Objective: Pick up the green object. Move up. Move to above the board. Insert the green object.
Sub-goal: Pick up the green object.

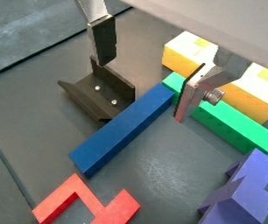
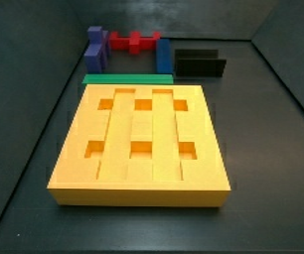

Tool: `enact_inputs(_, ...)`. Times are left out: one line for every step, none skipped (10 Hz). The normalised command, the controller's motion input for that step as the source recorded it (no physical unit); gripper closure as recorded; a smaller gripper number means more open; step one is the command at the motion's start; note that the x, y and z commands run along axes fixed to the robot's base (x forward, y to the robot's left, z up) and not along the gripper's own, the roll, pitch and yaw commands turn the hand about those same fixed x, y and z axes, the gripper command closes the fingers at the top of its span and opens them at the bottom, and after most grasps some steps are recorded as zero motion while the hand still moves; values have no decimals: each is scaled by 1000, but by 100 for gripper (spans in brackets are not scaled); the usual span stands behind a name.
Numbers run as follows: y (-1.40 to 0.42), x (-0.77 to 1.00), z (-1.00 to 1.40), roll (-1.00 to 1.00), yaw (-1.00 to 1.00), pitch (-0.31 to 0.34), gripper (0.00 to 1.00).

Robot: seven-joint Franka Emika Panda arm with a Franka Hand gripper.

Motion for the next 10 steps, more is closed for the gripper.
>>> enact_inputs(0,0,0,0,0,-7,0)
enact_inputs(0,0,0,4,0,0,0)
enact_inputs(-46,11,0,0,0,0,0)
enact_inputs(-351,83,-103,0,0,-4,0)
enact_inputs(-526,243,-226,0,0,0,0)
enact_inputs(-557,231,-154,0,-466,0,0)
enact_inputs(-431,60,-83,-51,-680,-90,0)
enact_inputs(-351,97,-100,-14,-780,-30,0)
enact_inputs(-283,0,-74,-9,-906,-11,0)
enact_inputs(-183,0,-143,-40,-957,-71,0)
